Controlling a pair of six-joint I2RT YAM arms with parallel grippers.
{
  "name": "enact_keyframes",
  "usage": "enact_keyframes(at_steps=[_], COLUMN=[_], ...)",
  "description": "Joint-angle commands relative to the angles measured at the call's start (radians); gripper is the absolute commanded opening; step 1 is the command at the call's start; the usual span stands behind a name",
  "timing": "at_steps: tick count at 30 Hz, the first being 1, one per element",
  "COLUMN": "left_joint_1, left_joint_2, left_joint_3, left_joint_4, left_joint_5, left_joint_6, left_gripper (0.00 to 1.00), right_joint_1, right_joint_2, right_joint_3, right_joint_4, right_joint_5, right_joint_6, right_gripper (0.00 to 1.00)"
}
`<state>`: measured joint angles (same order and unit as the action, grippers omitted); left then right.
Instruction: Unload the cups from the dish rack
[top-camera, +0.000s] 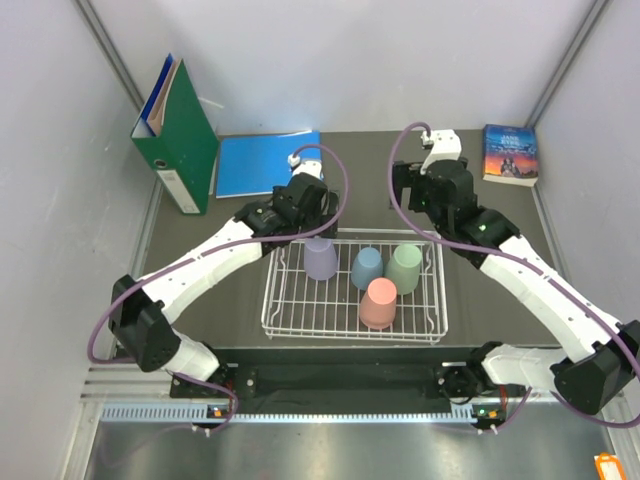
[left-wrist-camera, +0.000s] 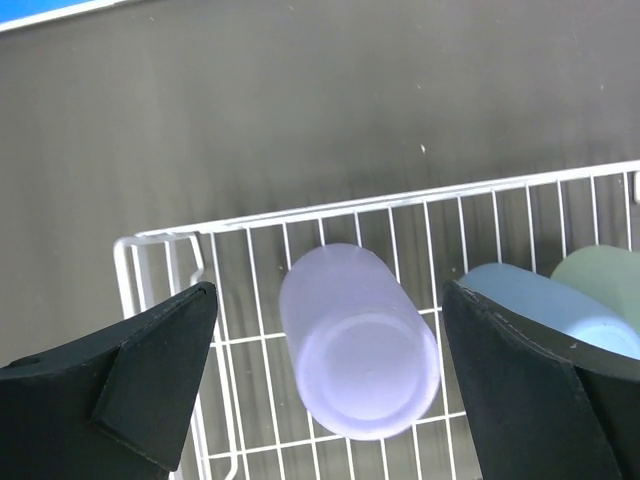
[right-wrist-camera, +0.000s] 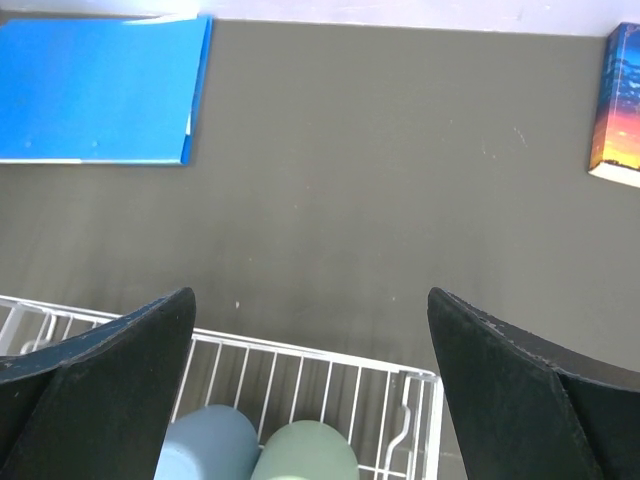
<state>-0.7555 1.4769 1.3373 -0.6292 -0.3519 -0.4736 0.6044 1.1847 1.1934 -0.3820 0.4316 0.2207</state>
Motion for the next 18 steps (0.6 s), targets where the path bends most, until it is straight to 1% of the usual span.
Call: enact_keyframes(at_steps=[1, 5, 9, 10, 12, 13, 15, 16, 17, 18], left_joint_1=[-0.018, -0.025, -0.028, -0.030, -0.031, -0.031, -0.031, -0.031, -0.033, -0.033], left_joint_2=[-0.015, -0.003, -0.001, -0.003, -0.003, -0.001, 0.003, 0.006, 0.010, 0.011], left_joint_3=[-0.029, -0.056, -0.085, -0.092, -0.105, -0.107, -0.109, -0.112, -0.112, -0.106], left_joint_4=[0.003, 0.006, 0.008, 0.013, 0.019, 0.020, 0.022, 0.022, 0.022, 0.019], left_joint_5=[0.019, 0.034, 0.037, 0.039, 0.041, 0.044, 0.051, 0.054, 0.057, 0.060], left_joint_6=[-0.029, -0.043, -0.059, -0.059, -0.059, -0.059, -0.062, -0.062, -0.062, -0.063], left_gripper=[0.99, 0.99, 0.96, 0.92, 0.88, 0.83, 0.80, 0.76, 0.70, 0.65], right_joint_1=[0.000, 0.000, 0.000, -0.002, -0.002, 0.000, 0.000, 0.001, -0.002, -0.002], right_joint_2=[-0.008, -0.004, -0.003, -0.002, -0.002, 0.001, 0.004, 0.007, 0.009, 0.012], right_joint_3=[-0.014, -0.023, -0.032, -0.034, -0.035, -0.035, -0.032, -0.031, -0.029, -0.029], right_joint_4=[0.029, 0.035, 0.035, 0.037, 0.037, 0.035, 0.035, 0.031, 0.031, 0.031], right_joint_5=[-0.008, -0.010, -0.008, -0.010, -0.011, -0.011, -0.011, -0.011, -0.011, -0.013], right_joint_6=[0.009, 0.014, 0.016, 0.016, 0.014, 0.016, 0.016, 0.014, 0.012, 0.011], right_gripper=[1.00, 1.00, 1.00, 1.00, 1.00, 1.00, 1.00, 1.00, 1.00, 1.00])
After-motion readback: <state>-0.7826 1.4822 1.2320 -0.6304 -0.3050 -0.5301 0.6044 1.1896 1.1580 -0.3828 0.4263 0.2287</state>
